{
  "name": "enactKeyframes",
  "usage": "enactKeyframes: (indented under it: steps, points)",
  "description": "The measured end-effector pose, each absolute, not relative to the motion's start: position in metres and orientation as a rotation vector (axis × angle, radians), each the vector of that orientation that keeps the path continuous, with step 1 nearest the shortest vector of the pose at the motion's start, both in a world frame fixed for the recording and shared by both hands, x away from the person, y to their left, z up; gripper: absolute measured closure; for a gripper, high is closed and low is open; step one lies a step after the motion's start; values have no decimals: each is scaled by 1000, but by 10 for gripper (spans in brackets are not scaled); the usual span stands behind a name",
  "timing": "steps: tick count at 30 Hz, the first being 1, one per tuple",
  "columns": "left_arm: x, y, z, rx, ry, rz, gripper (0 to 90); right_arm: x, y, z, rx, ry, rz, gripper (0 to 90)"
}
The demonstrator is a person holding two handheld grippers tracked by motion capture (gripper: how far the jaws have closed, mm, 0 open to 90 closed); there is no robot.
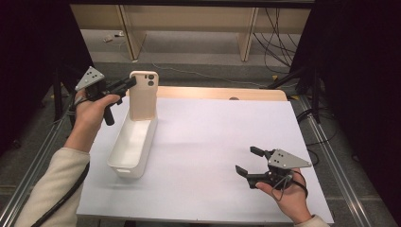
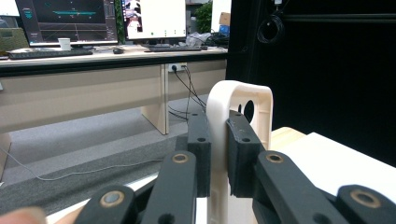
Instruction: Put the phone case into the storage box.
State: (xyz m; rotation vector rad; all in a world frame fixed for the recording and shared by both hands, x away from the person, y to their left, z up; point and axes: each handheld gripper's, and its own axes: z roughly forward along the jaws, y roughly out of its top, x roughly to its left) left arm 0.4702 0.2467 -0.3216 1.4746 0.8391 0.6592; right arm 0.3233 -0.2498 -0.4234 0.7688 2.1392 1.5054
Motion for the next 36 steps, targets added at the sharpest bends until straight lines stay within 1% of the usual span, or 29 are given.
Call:
enactKeyframes:
  steps: [6, 36]
  points:
    - [472, 248, -321, 1474, 838, 663, 815, 325, -247, -426, 750, 2122, 1547, 173]
    - [486, 253, -319, 1483, 835, 680, 814, 325, -249, -426, 752, 2121, 1538, 177]
